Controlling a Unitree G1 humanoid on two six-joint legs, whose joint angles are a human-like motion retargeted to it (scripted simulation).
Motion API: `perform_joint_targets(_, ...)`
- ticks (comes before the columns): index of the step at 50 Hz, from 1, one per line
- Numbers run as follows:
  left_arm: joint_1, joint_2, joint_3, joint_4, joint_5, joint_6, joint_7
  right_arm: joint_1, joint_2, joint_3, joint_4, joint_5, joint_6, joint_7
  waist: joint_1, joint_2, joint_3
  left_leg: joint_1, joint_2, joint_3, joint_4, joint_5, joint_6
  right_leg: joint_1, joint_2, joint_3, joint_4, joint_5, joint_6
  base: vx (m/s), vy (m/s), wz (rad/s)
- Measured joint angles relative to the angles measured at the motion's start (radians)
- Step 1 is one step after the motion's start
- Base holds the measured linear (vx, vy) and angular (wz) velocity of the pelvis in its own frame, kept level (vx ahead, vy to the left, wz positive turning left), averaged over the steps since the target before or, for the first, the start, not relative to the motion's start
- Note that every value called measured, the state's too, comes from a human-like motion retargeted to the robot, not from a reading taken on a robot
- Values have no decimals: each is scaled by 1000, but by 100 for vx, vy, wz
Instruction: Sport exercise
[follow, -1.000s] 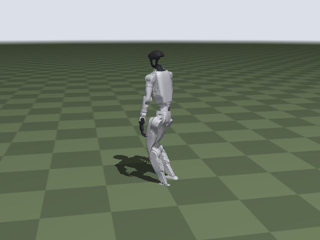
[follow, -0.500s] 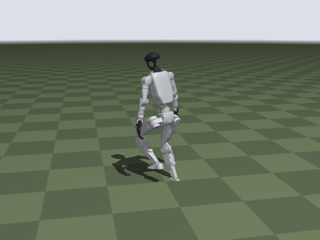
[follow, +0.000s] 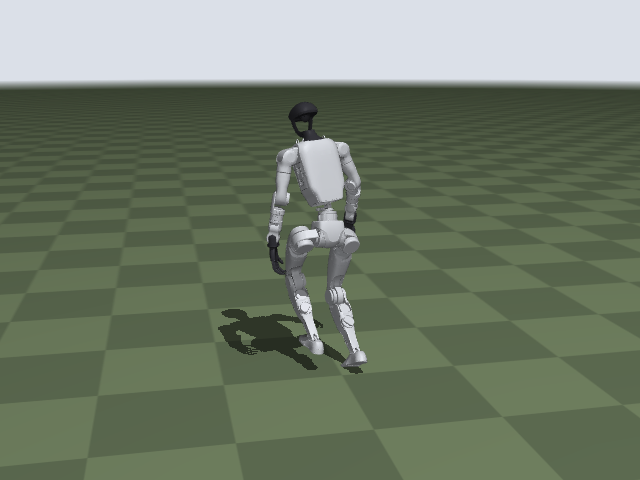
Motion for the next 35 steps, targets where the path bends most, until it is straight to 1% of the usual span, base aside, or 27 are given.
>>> perform_joint_targets(2, -16, -2, -30, -18, 12, -2, 2, 5, -17, 9, -5, -11, 0, -14, -16, 1, 0, 44, -7, 9, -49, -6, 7, -30, -45, -31, 84, 18, -16, 18, 7, -17)
perform_joint_targets(6, -58, -3, -107, -59, 18, -9, 4, 8, -49, 24, -14, -15, -1, -26, -55, 10, 13, 144, -27, 18, -143, -16, 19, -113, -150, -83, 335, 2, -75, 18, 8, -15)
perform_joint_targets(8, -84, -5, -152, -73, 17, -11, 3, 6, -59, 27, -14, -6, -5, -21, -76, 24, 22, 191, -30, 14, -190, -6, 16, -159, -174, -89, 451, -19, -97, 19, 8, -12)
perform_joint_targets(10, -103, -13, -192, -81, 15, -11, 4, 7, -57, 31, -5, 7, -7, -15, -96, 46, 23, 234, -24, 3, -239, 23, 0, -204, -175, -95, 524, -34, -114, 19, 6, -6)
perform_joint_targets(13, -117, -42, -221, -76, -7, -3, -9, 9, -29, 45, 34, 25, -6, -10, -120, 86, 17, 283, 3, -10, -313, 138, -59, -264, -162, -110, 536, -6, -129, 19, 4, -1)
perform_joint_targets(17, -110, -82, -218, -64, -65, 11, -30, 18, 25, 76, 104, 38, 6, -10, -140, 130, 6, 276, 7, -57, -369, 443, -208, -323, -155, -131, 479, 109, -139, 18, 0, 5)
perform_joint_targets(19, -99, -95, -209, -63, -91, 15, -33, 26, 50, 91, 142, 37, 13, -11, -149, 147, -2, 246, 5, -71, -373, 543, -254, -346, -165, -140, 456, 157, -141, 17, 0, 20)
perform_joint_targets(20, -92, -100, -205, -64, -101, 16, -35, 31, 61, 96, 161, 37, 16, -12, -153, 154, -6, 230, 5, -75, -373, 582, -272, -356, -172, -145, 447, 176, -143, 18, -1, 22)
perform_joint_targets(23, -65, -109, -196, -65, -122, 15, -36, 47, 91, 100, 219, 28, 22, -18, -154, 166, -21, 191, -4, -79, -394, 648, -305, -369, -202, -154, 427, 198, -143, 20, -1, 23)
perform_joint_targets(25, -44, -115, -190, -60, -133, 13, -38, 54, 108, 94, 261, 22, 23, -23, -153, 165, -33, 185, -14, -75, -440, 670, -309, -365, -230, -156, 422, 191, -144, 23, -1, 22)
perform_joint_targets(27, -16, -121, -188, -52, -134, 9, -39, 59, 123, 84, 300, 18, 19, -26, -150, 155, -48, 204, -33, -68, -501, 693, -309, -342, -266, -154, 434, 159, -150, 25, -1, 10)
perform_joint_targets(28, 0, -123, -188, -47, -132, 8, -42, 62, 129, 79, 316, 15, 15, -27, -145, 148, -54, 220, -42, -65, -523, 693, -306, -323, -281, -151, 450, 128, -154, 26, -2, -10)
perform_joint_targets(30, 33, -127, -189, -34, -126, 6, -50, 70, 138, 67, 342, 13, 6, -30, -128, 136, -63, 258, -55, -57, -524, 653, -283, -273, -302, -144, 504, 52, -169, 26, -2, -27)
perform_joint_targets(32, 67, -134, -193, -21, -114, 7, -47, 81, 148, 60, 353, 2, -2, -41, -122, 119, -82, 252, -72, -38, -432, 514, -227, -246, -324, -135, 598, -55, -188, 25, -2, -33)
perform_joint_targets(33, 81, -133, -195, -13, -105, 6, -46, 83, 151, 60, 357, -10, -8, -48, -117, 114, -88, 256, -73, -29, -383, 427, -196, -233, -324, -126, 642, -98, -191, 26, -1, -55)
perform_joint_targets(35, 99, -131, -198, 5, -78, 3, -36, 81, 153, 64, 358, -42, -20, -65, -104, 110, -87, 265, -58, -5, -282, 260, -132, -211, -313, -106, 711, -149, -193, 27, 1, -89)
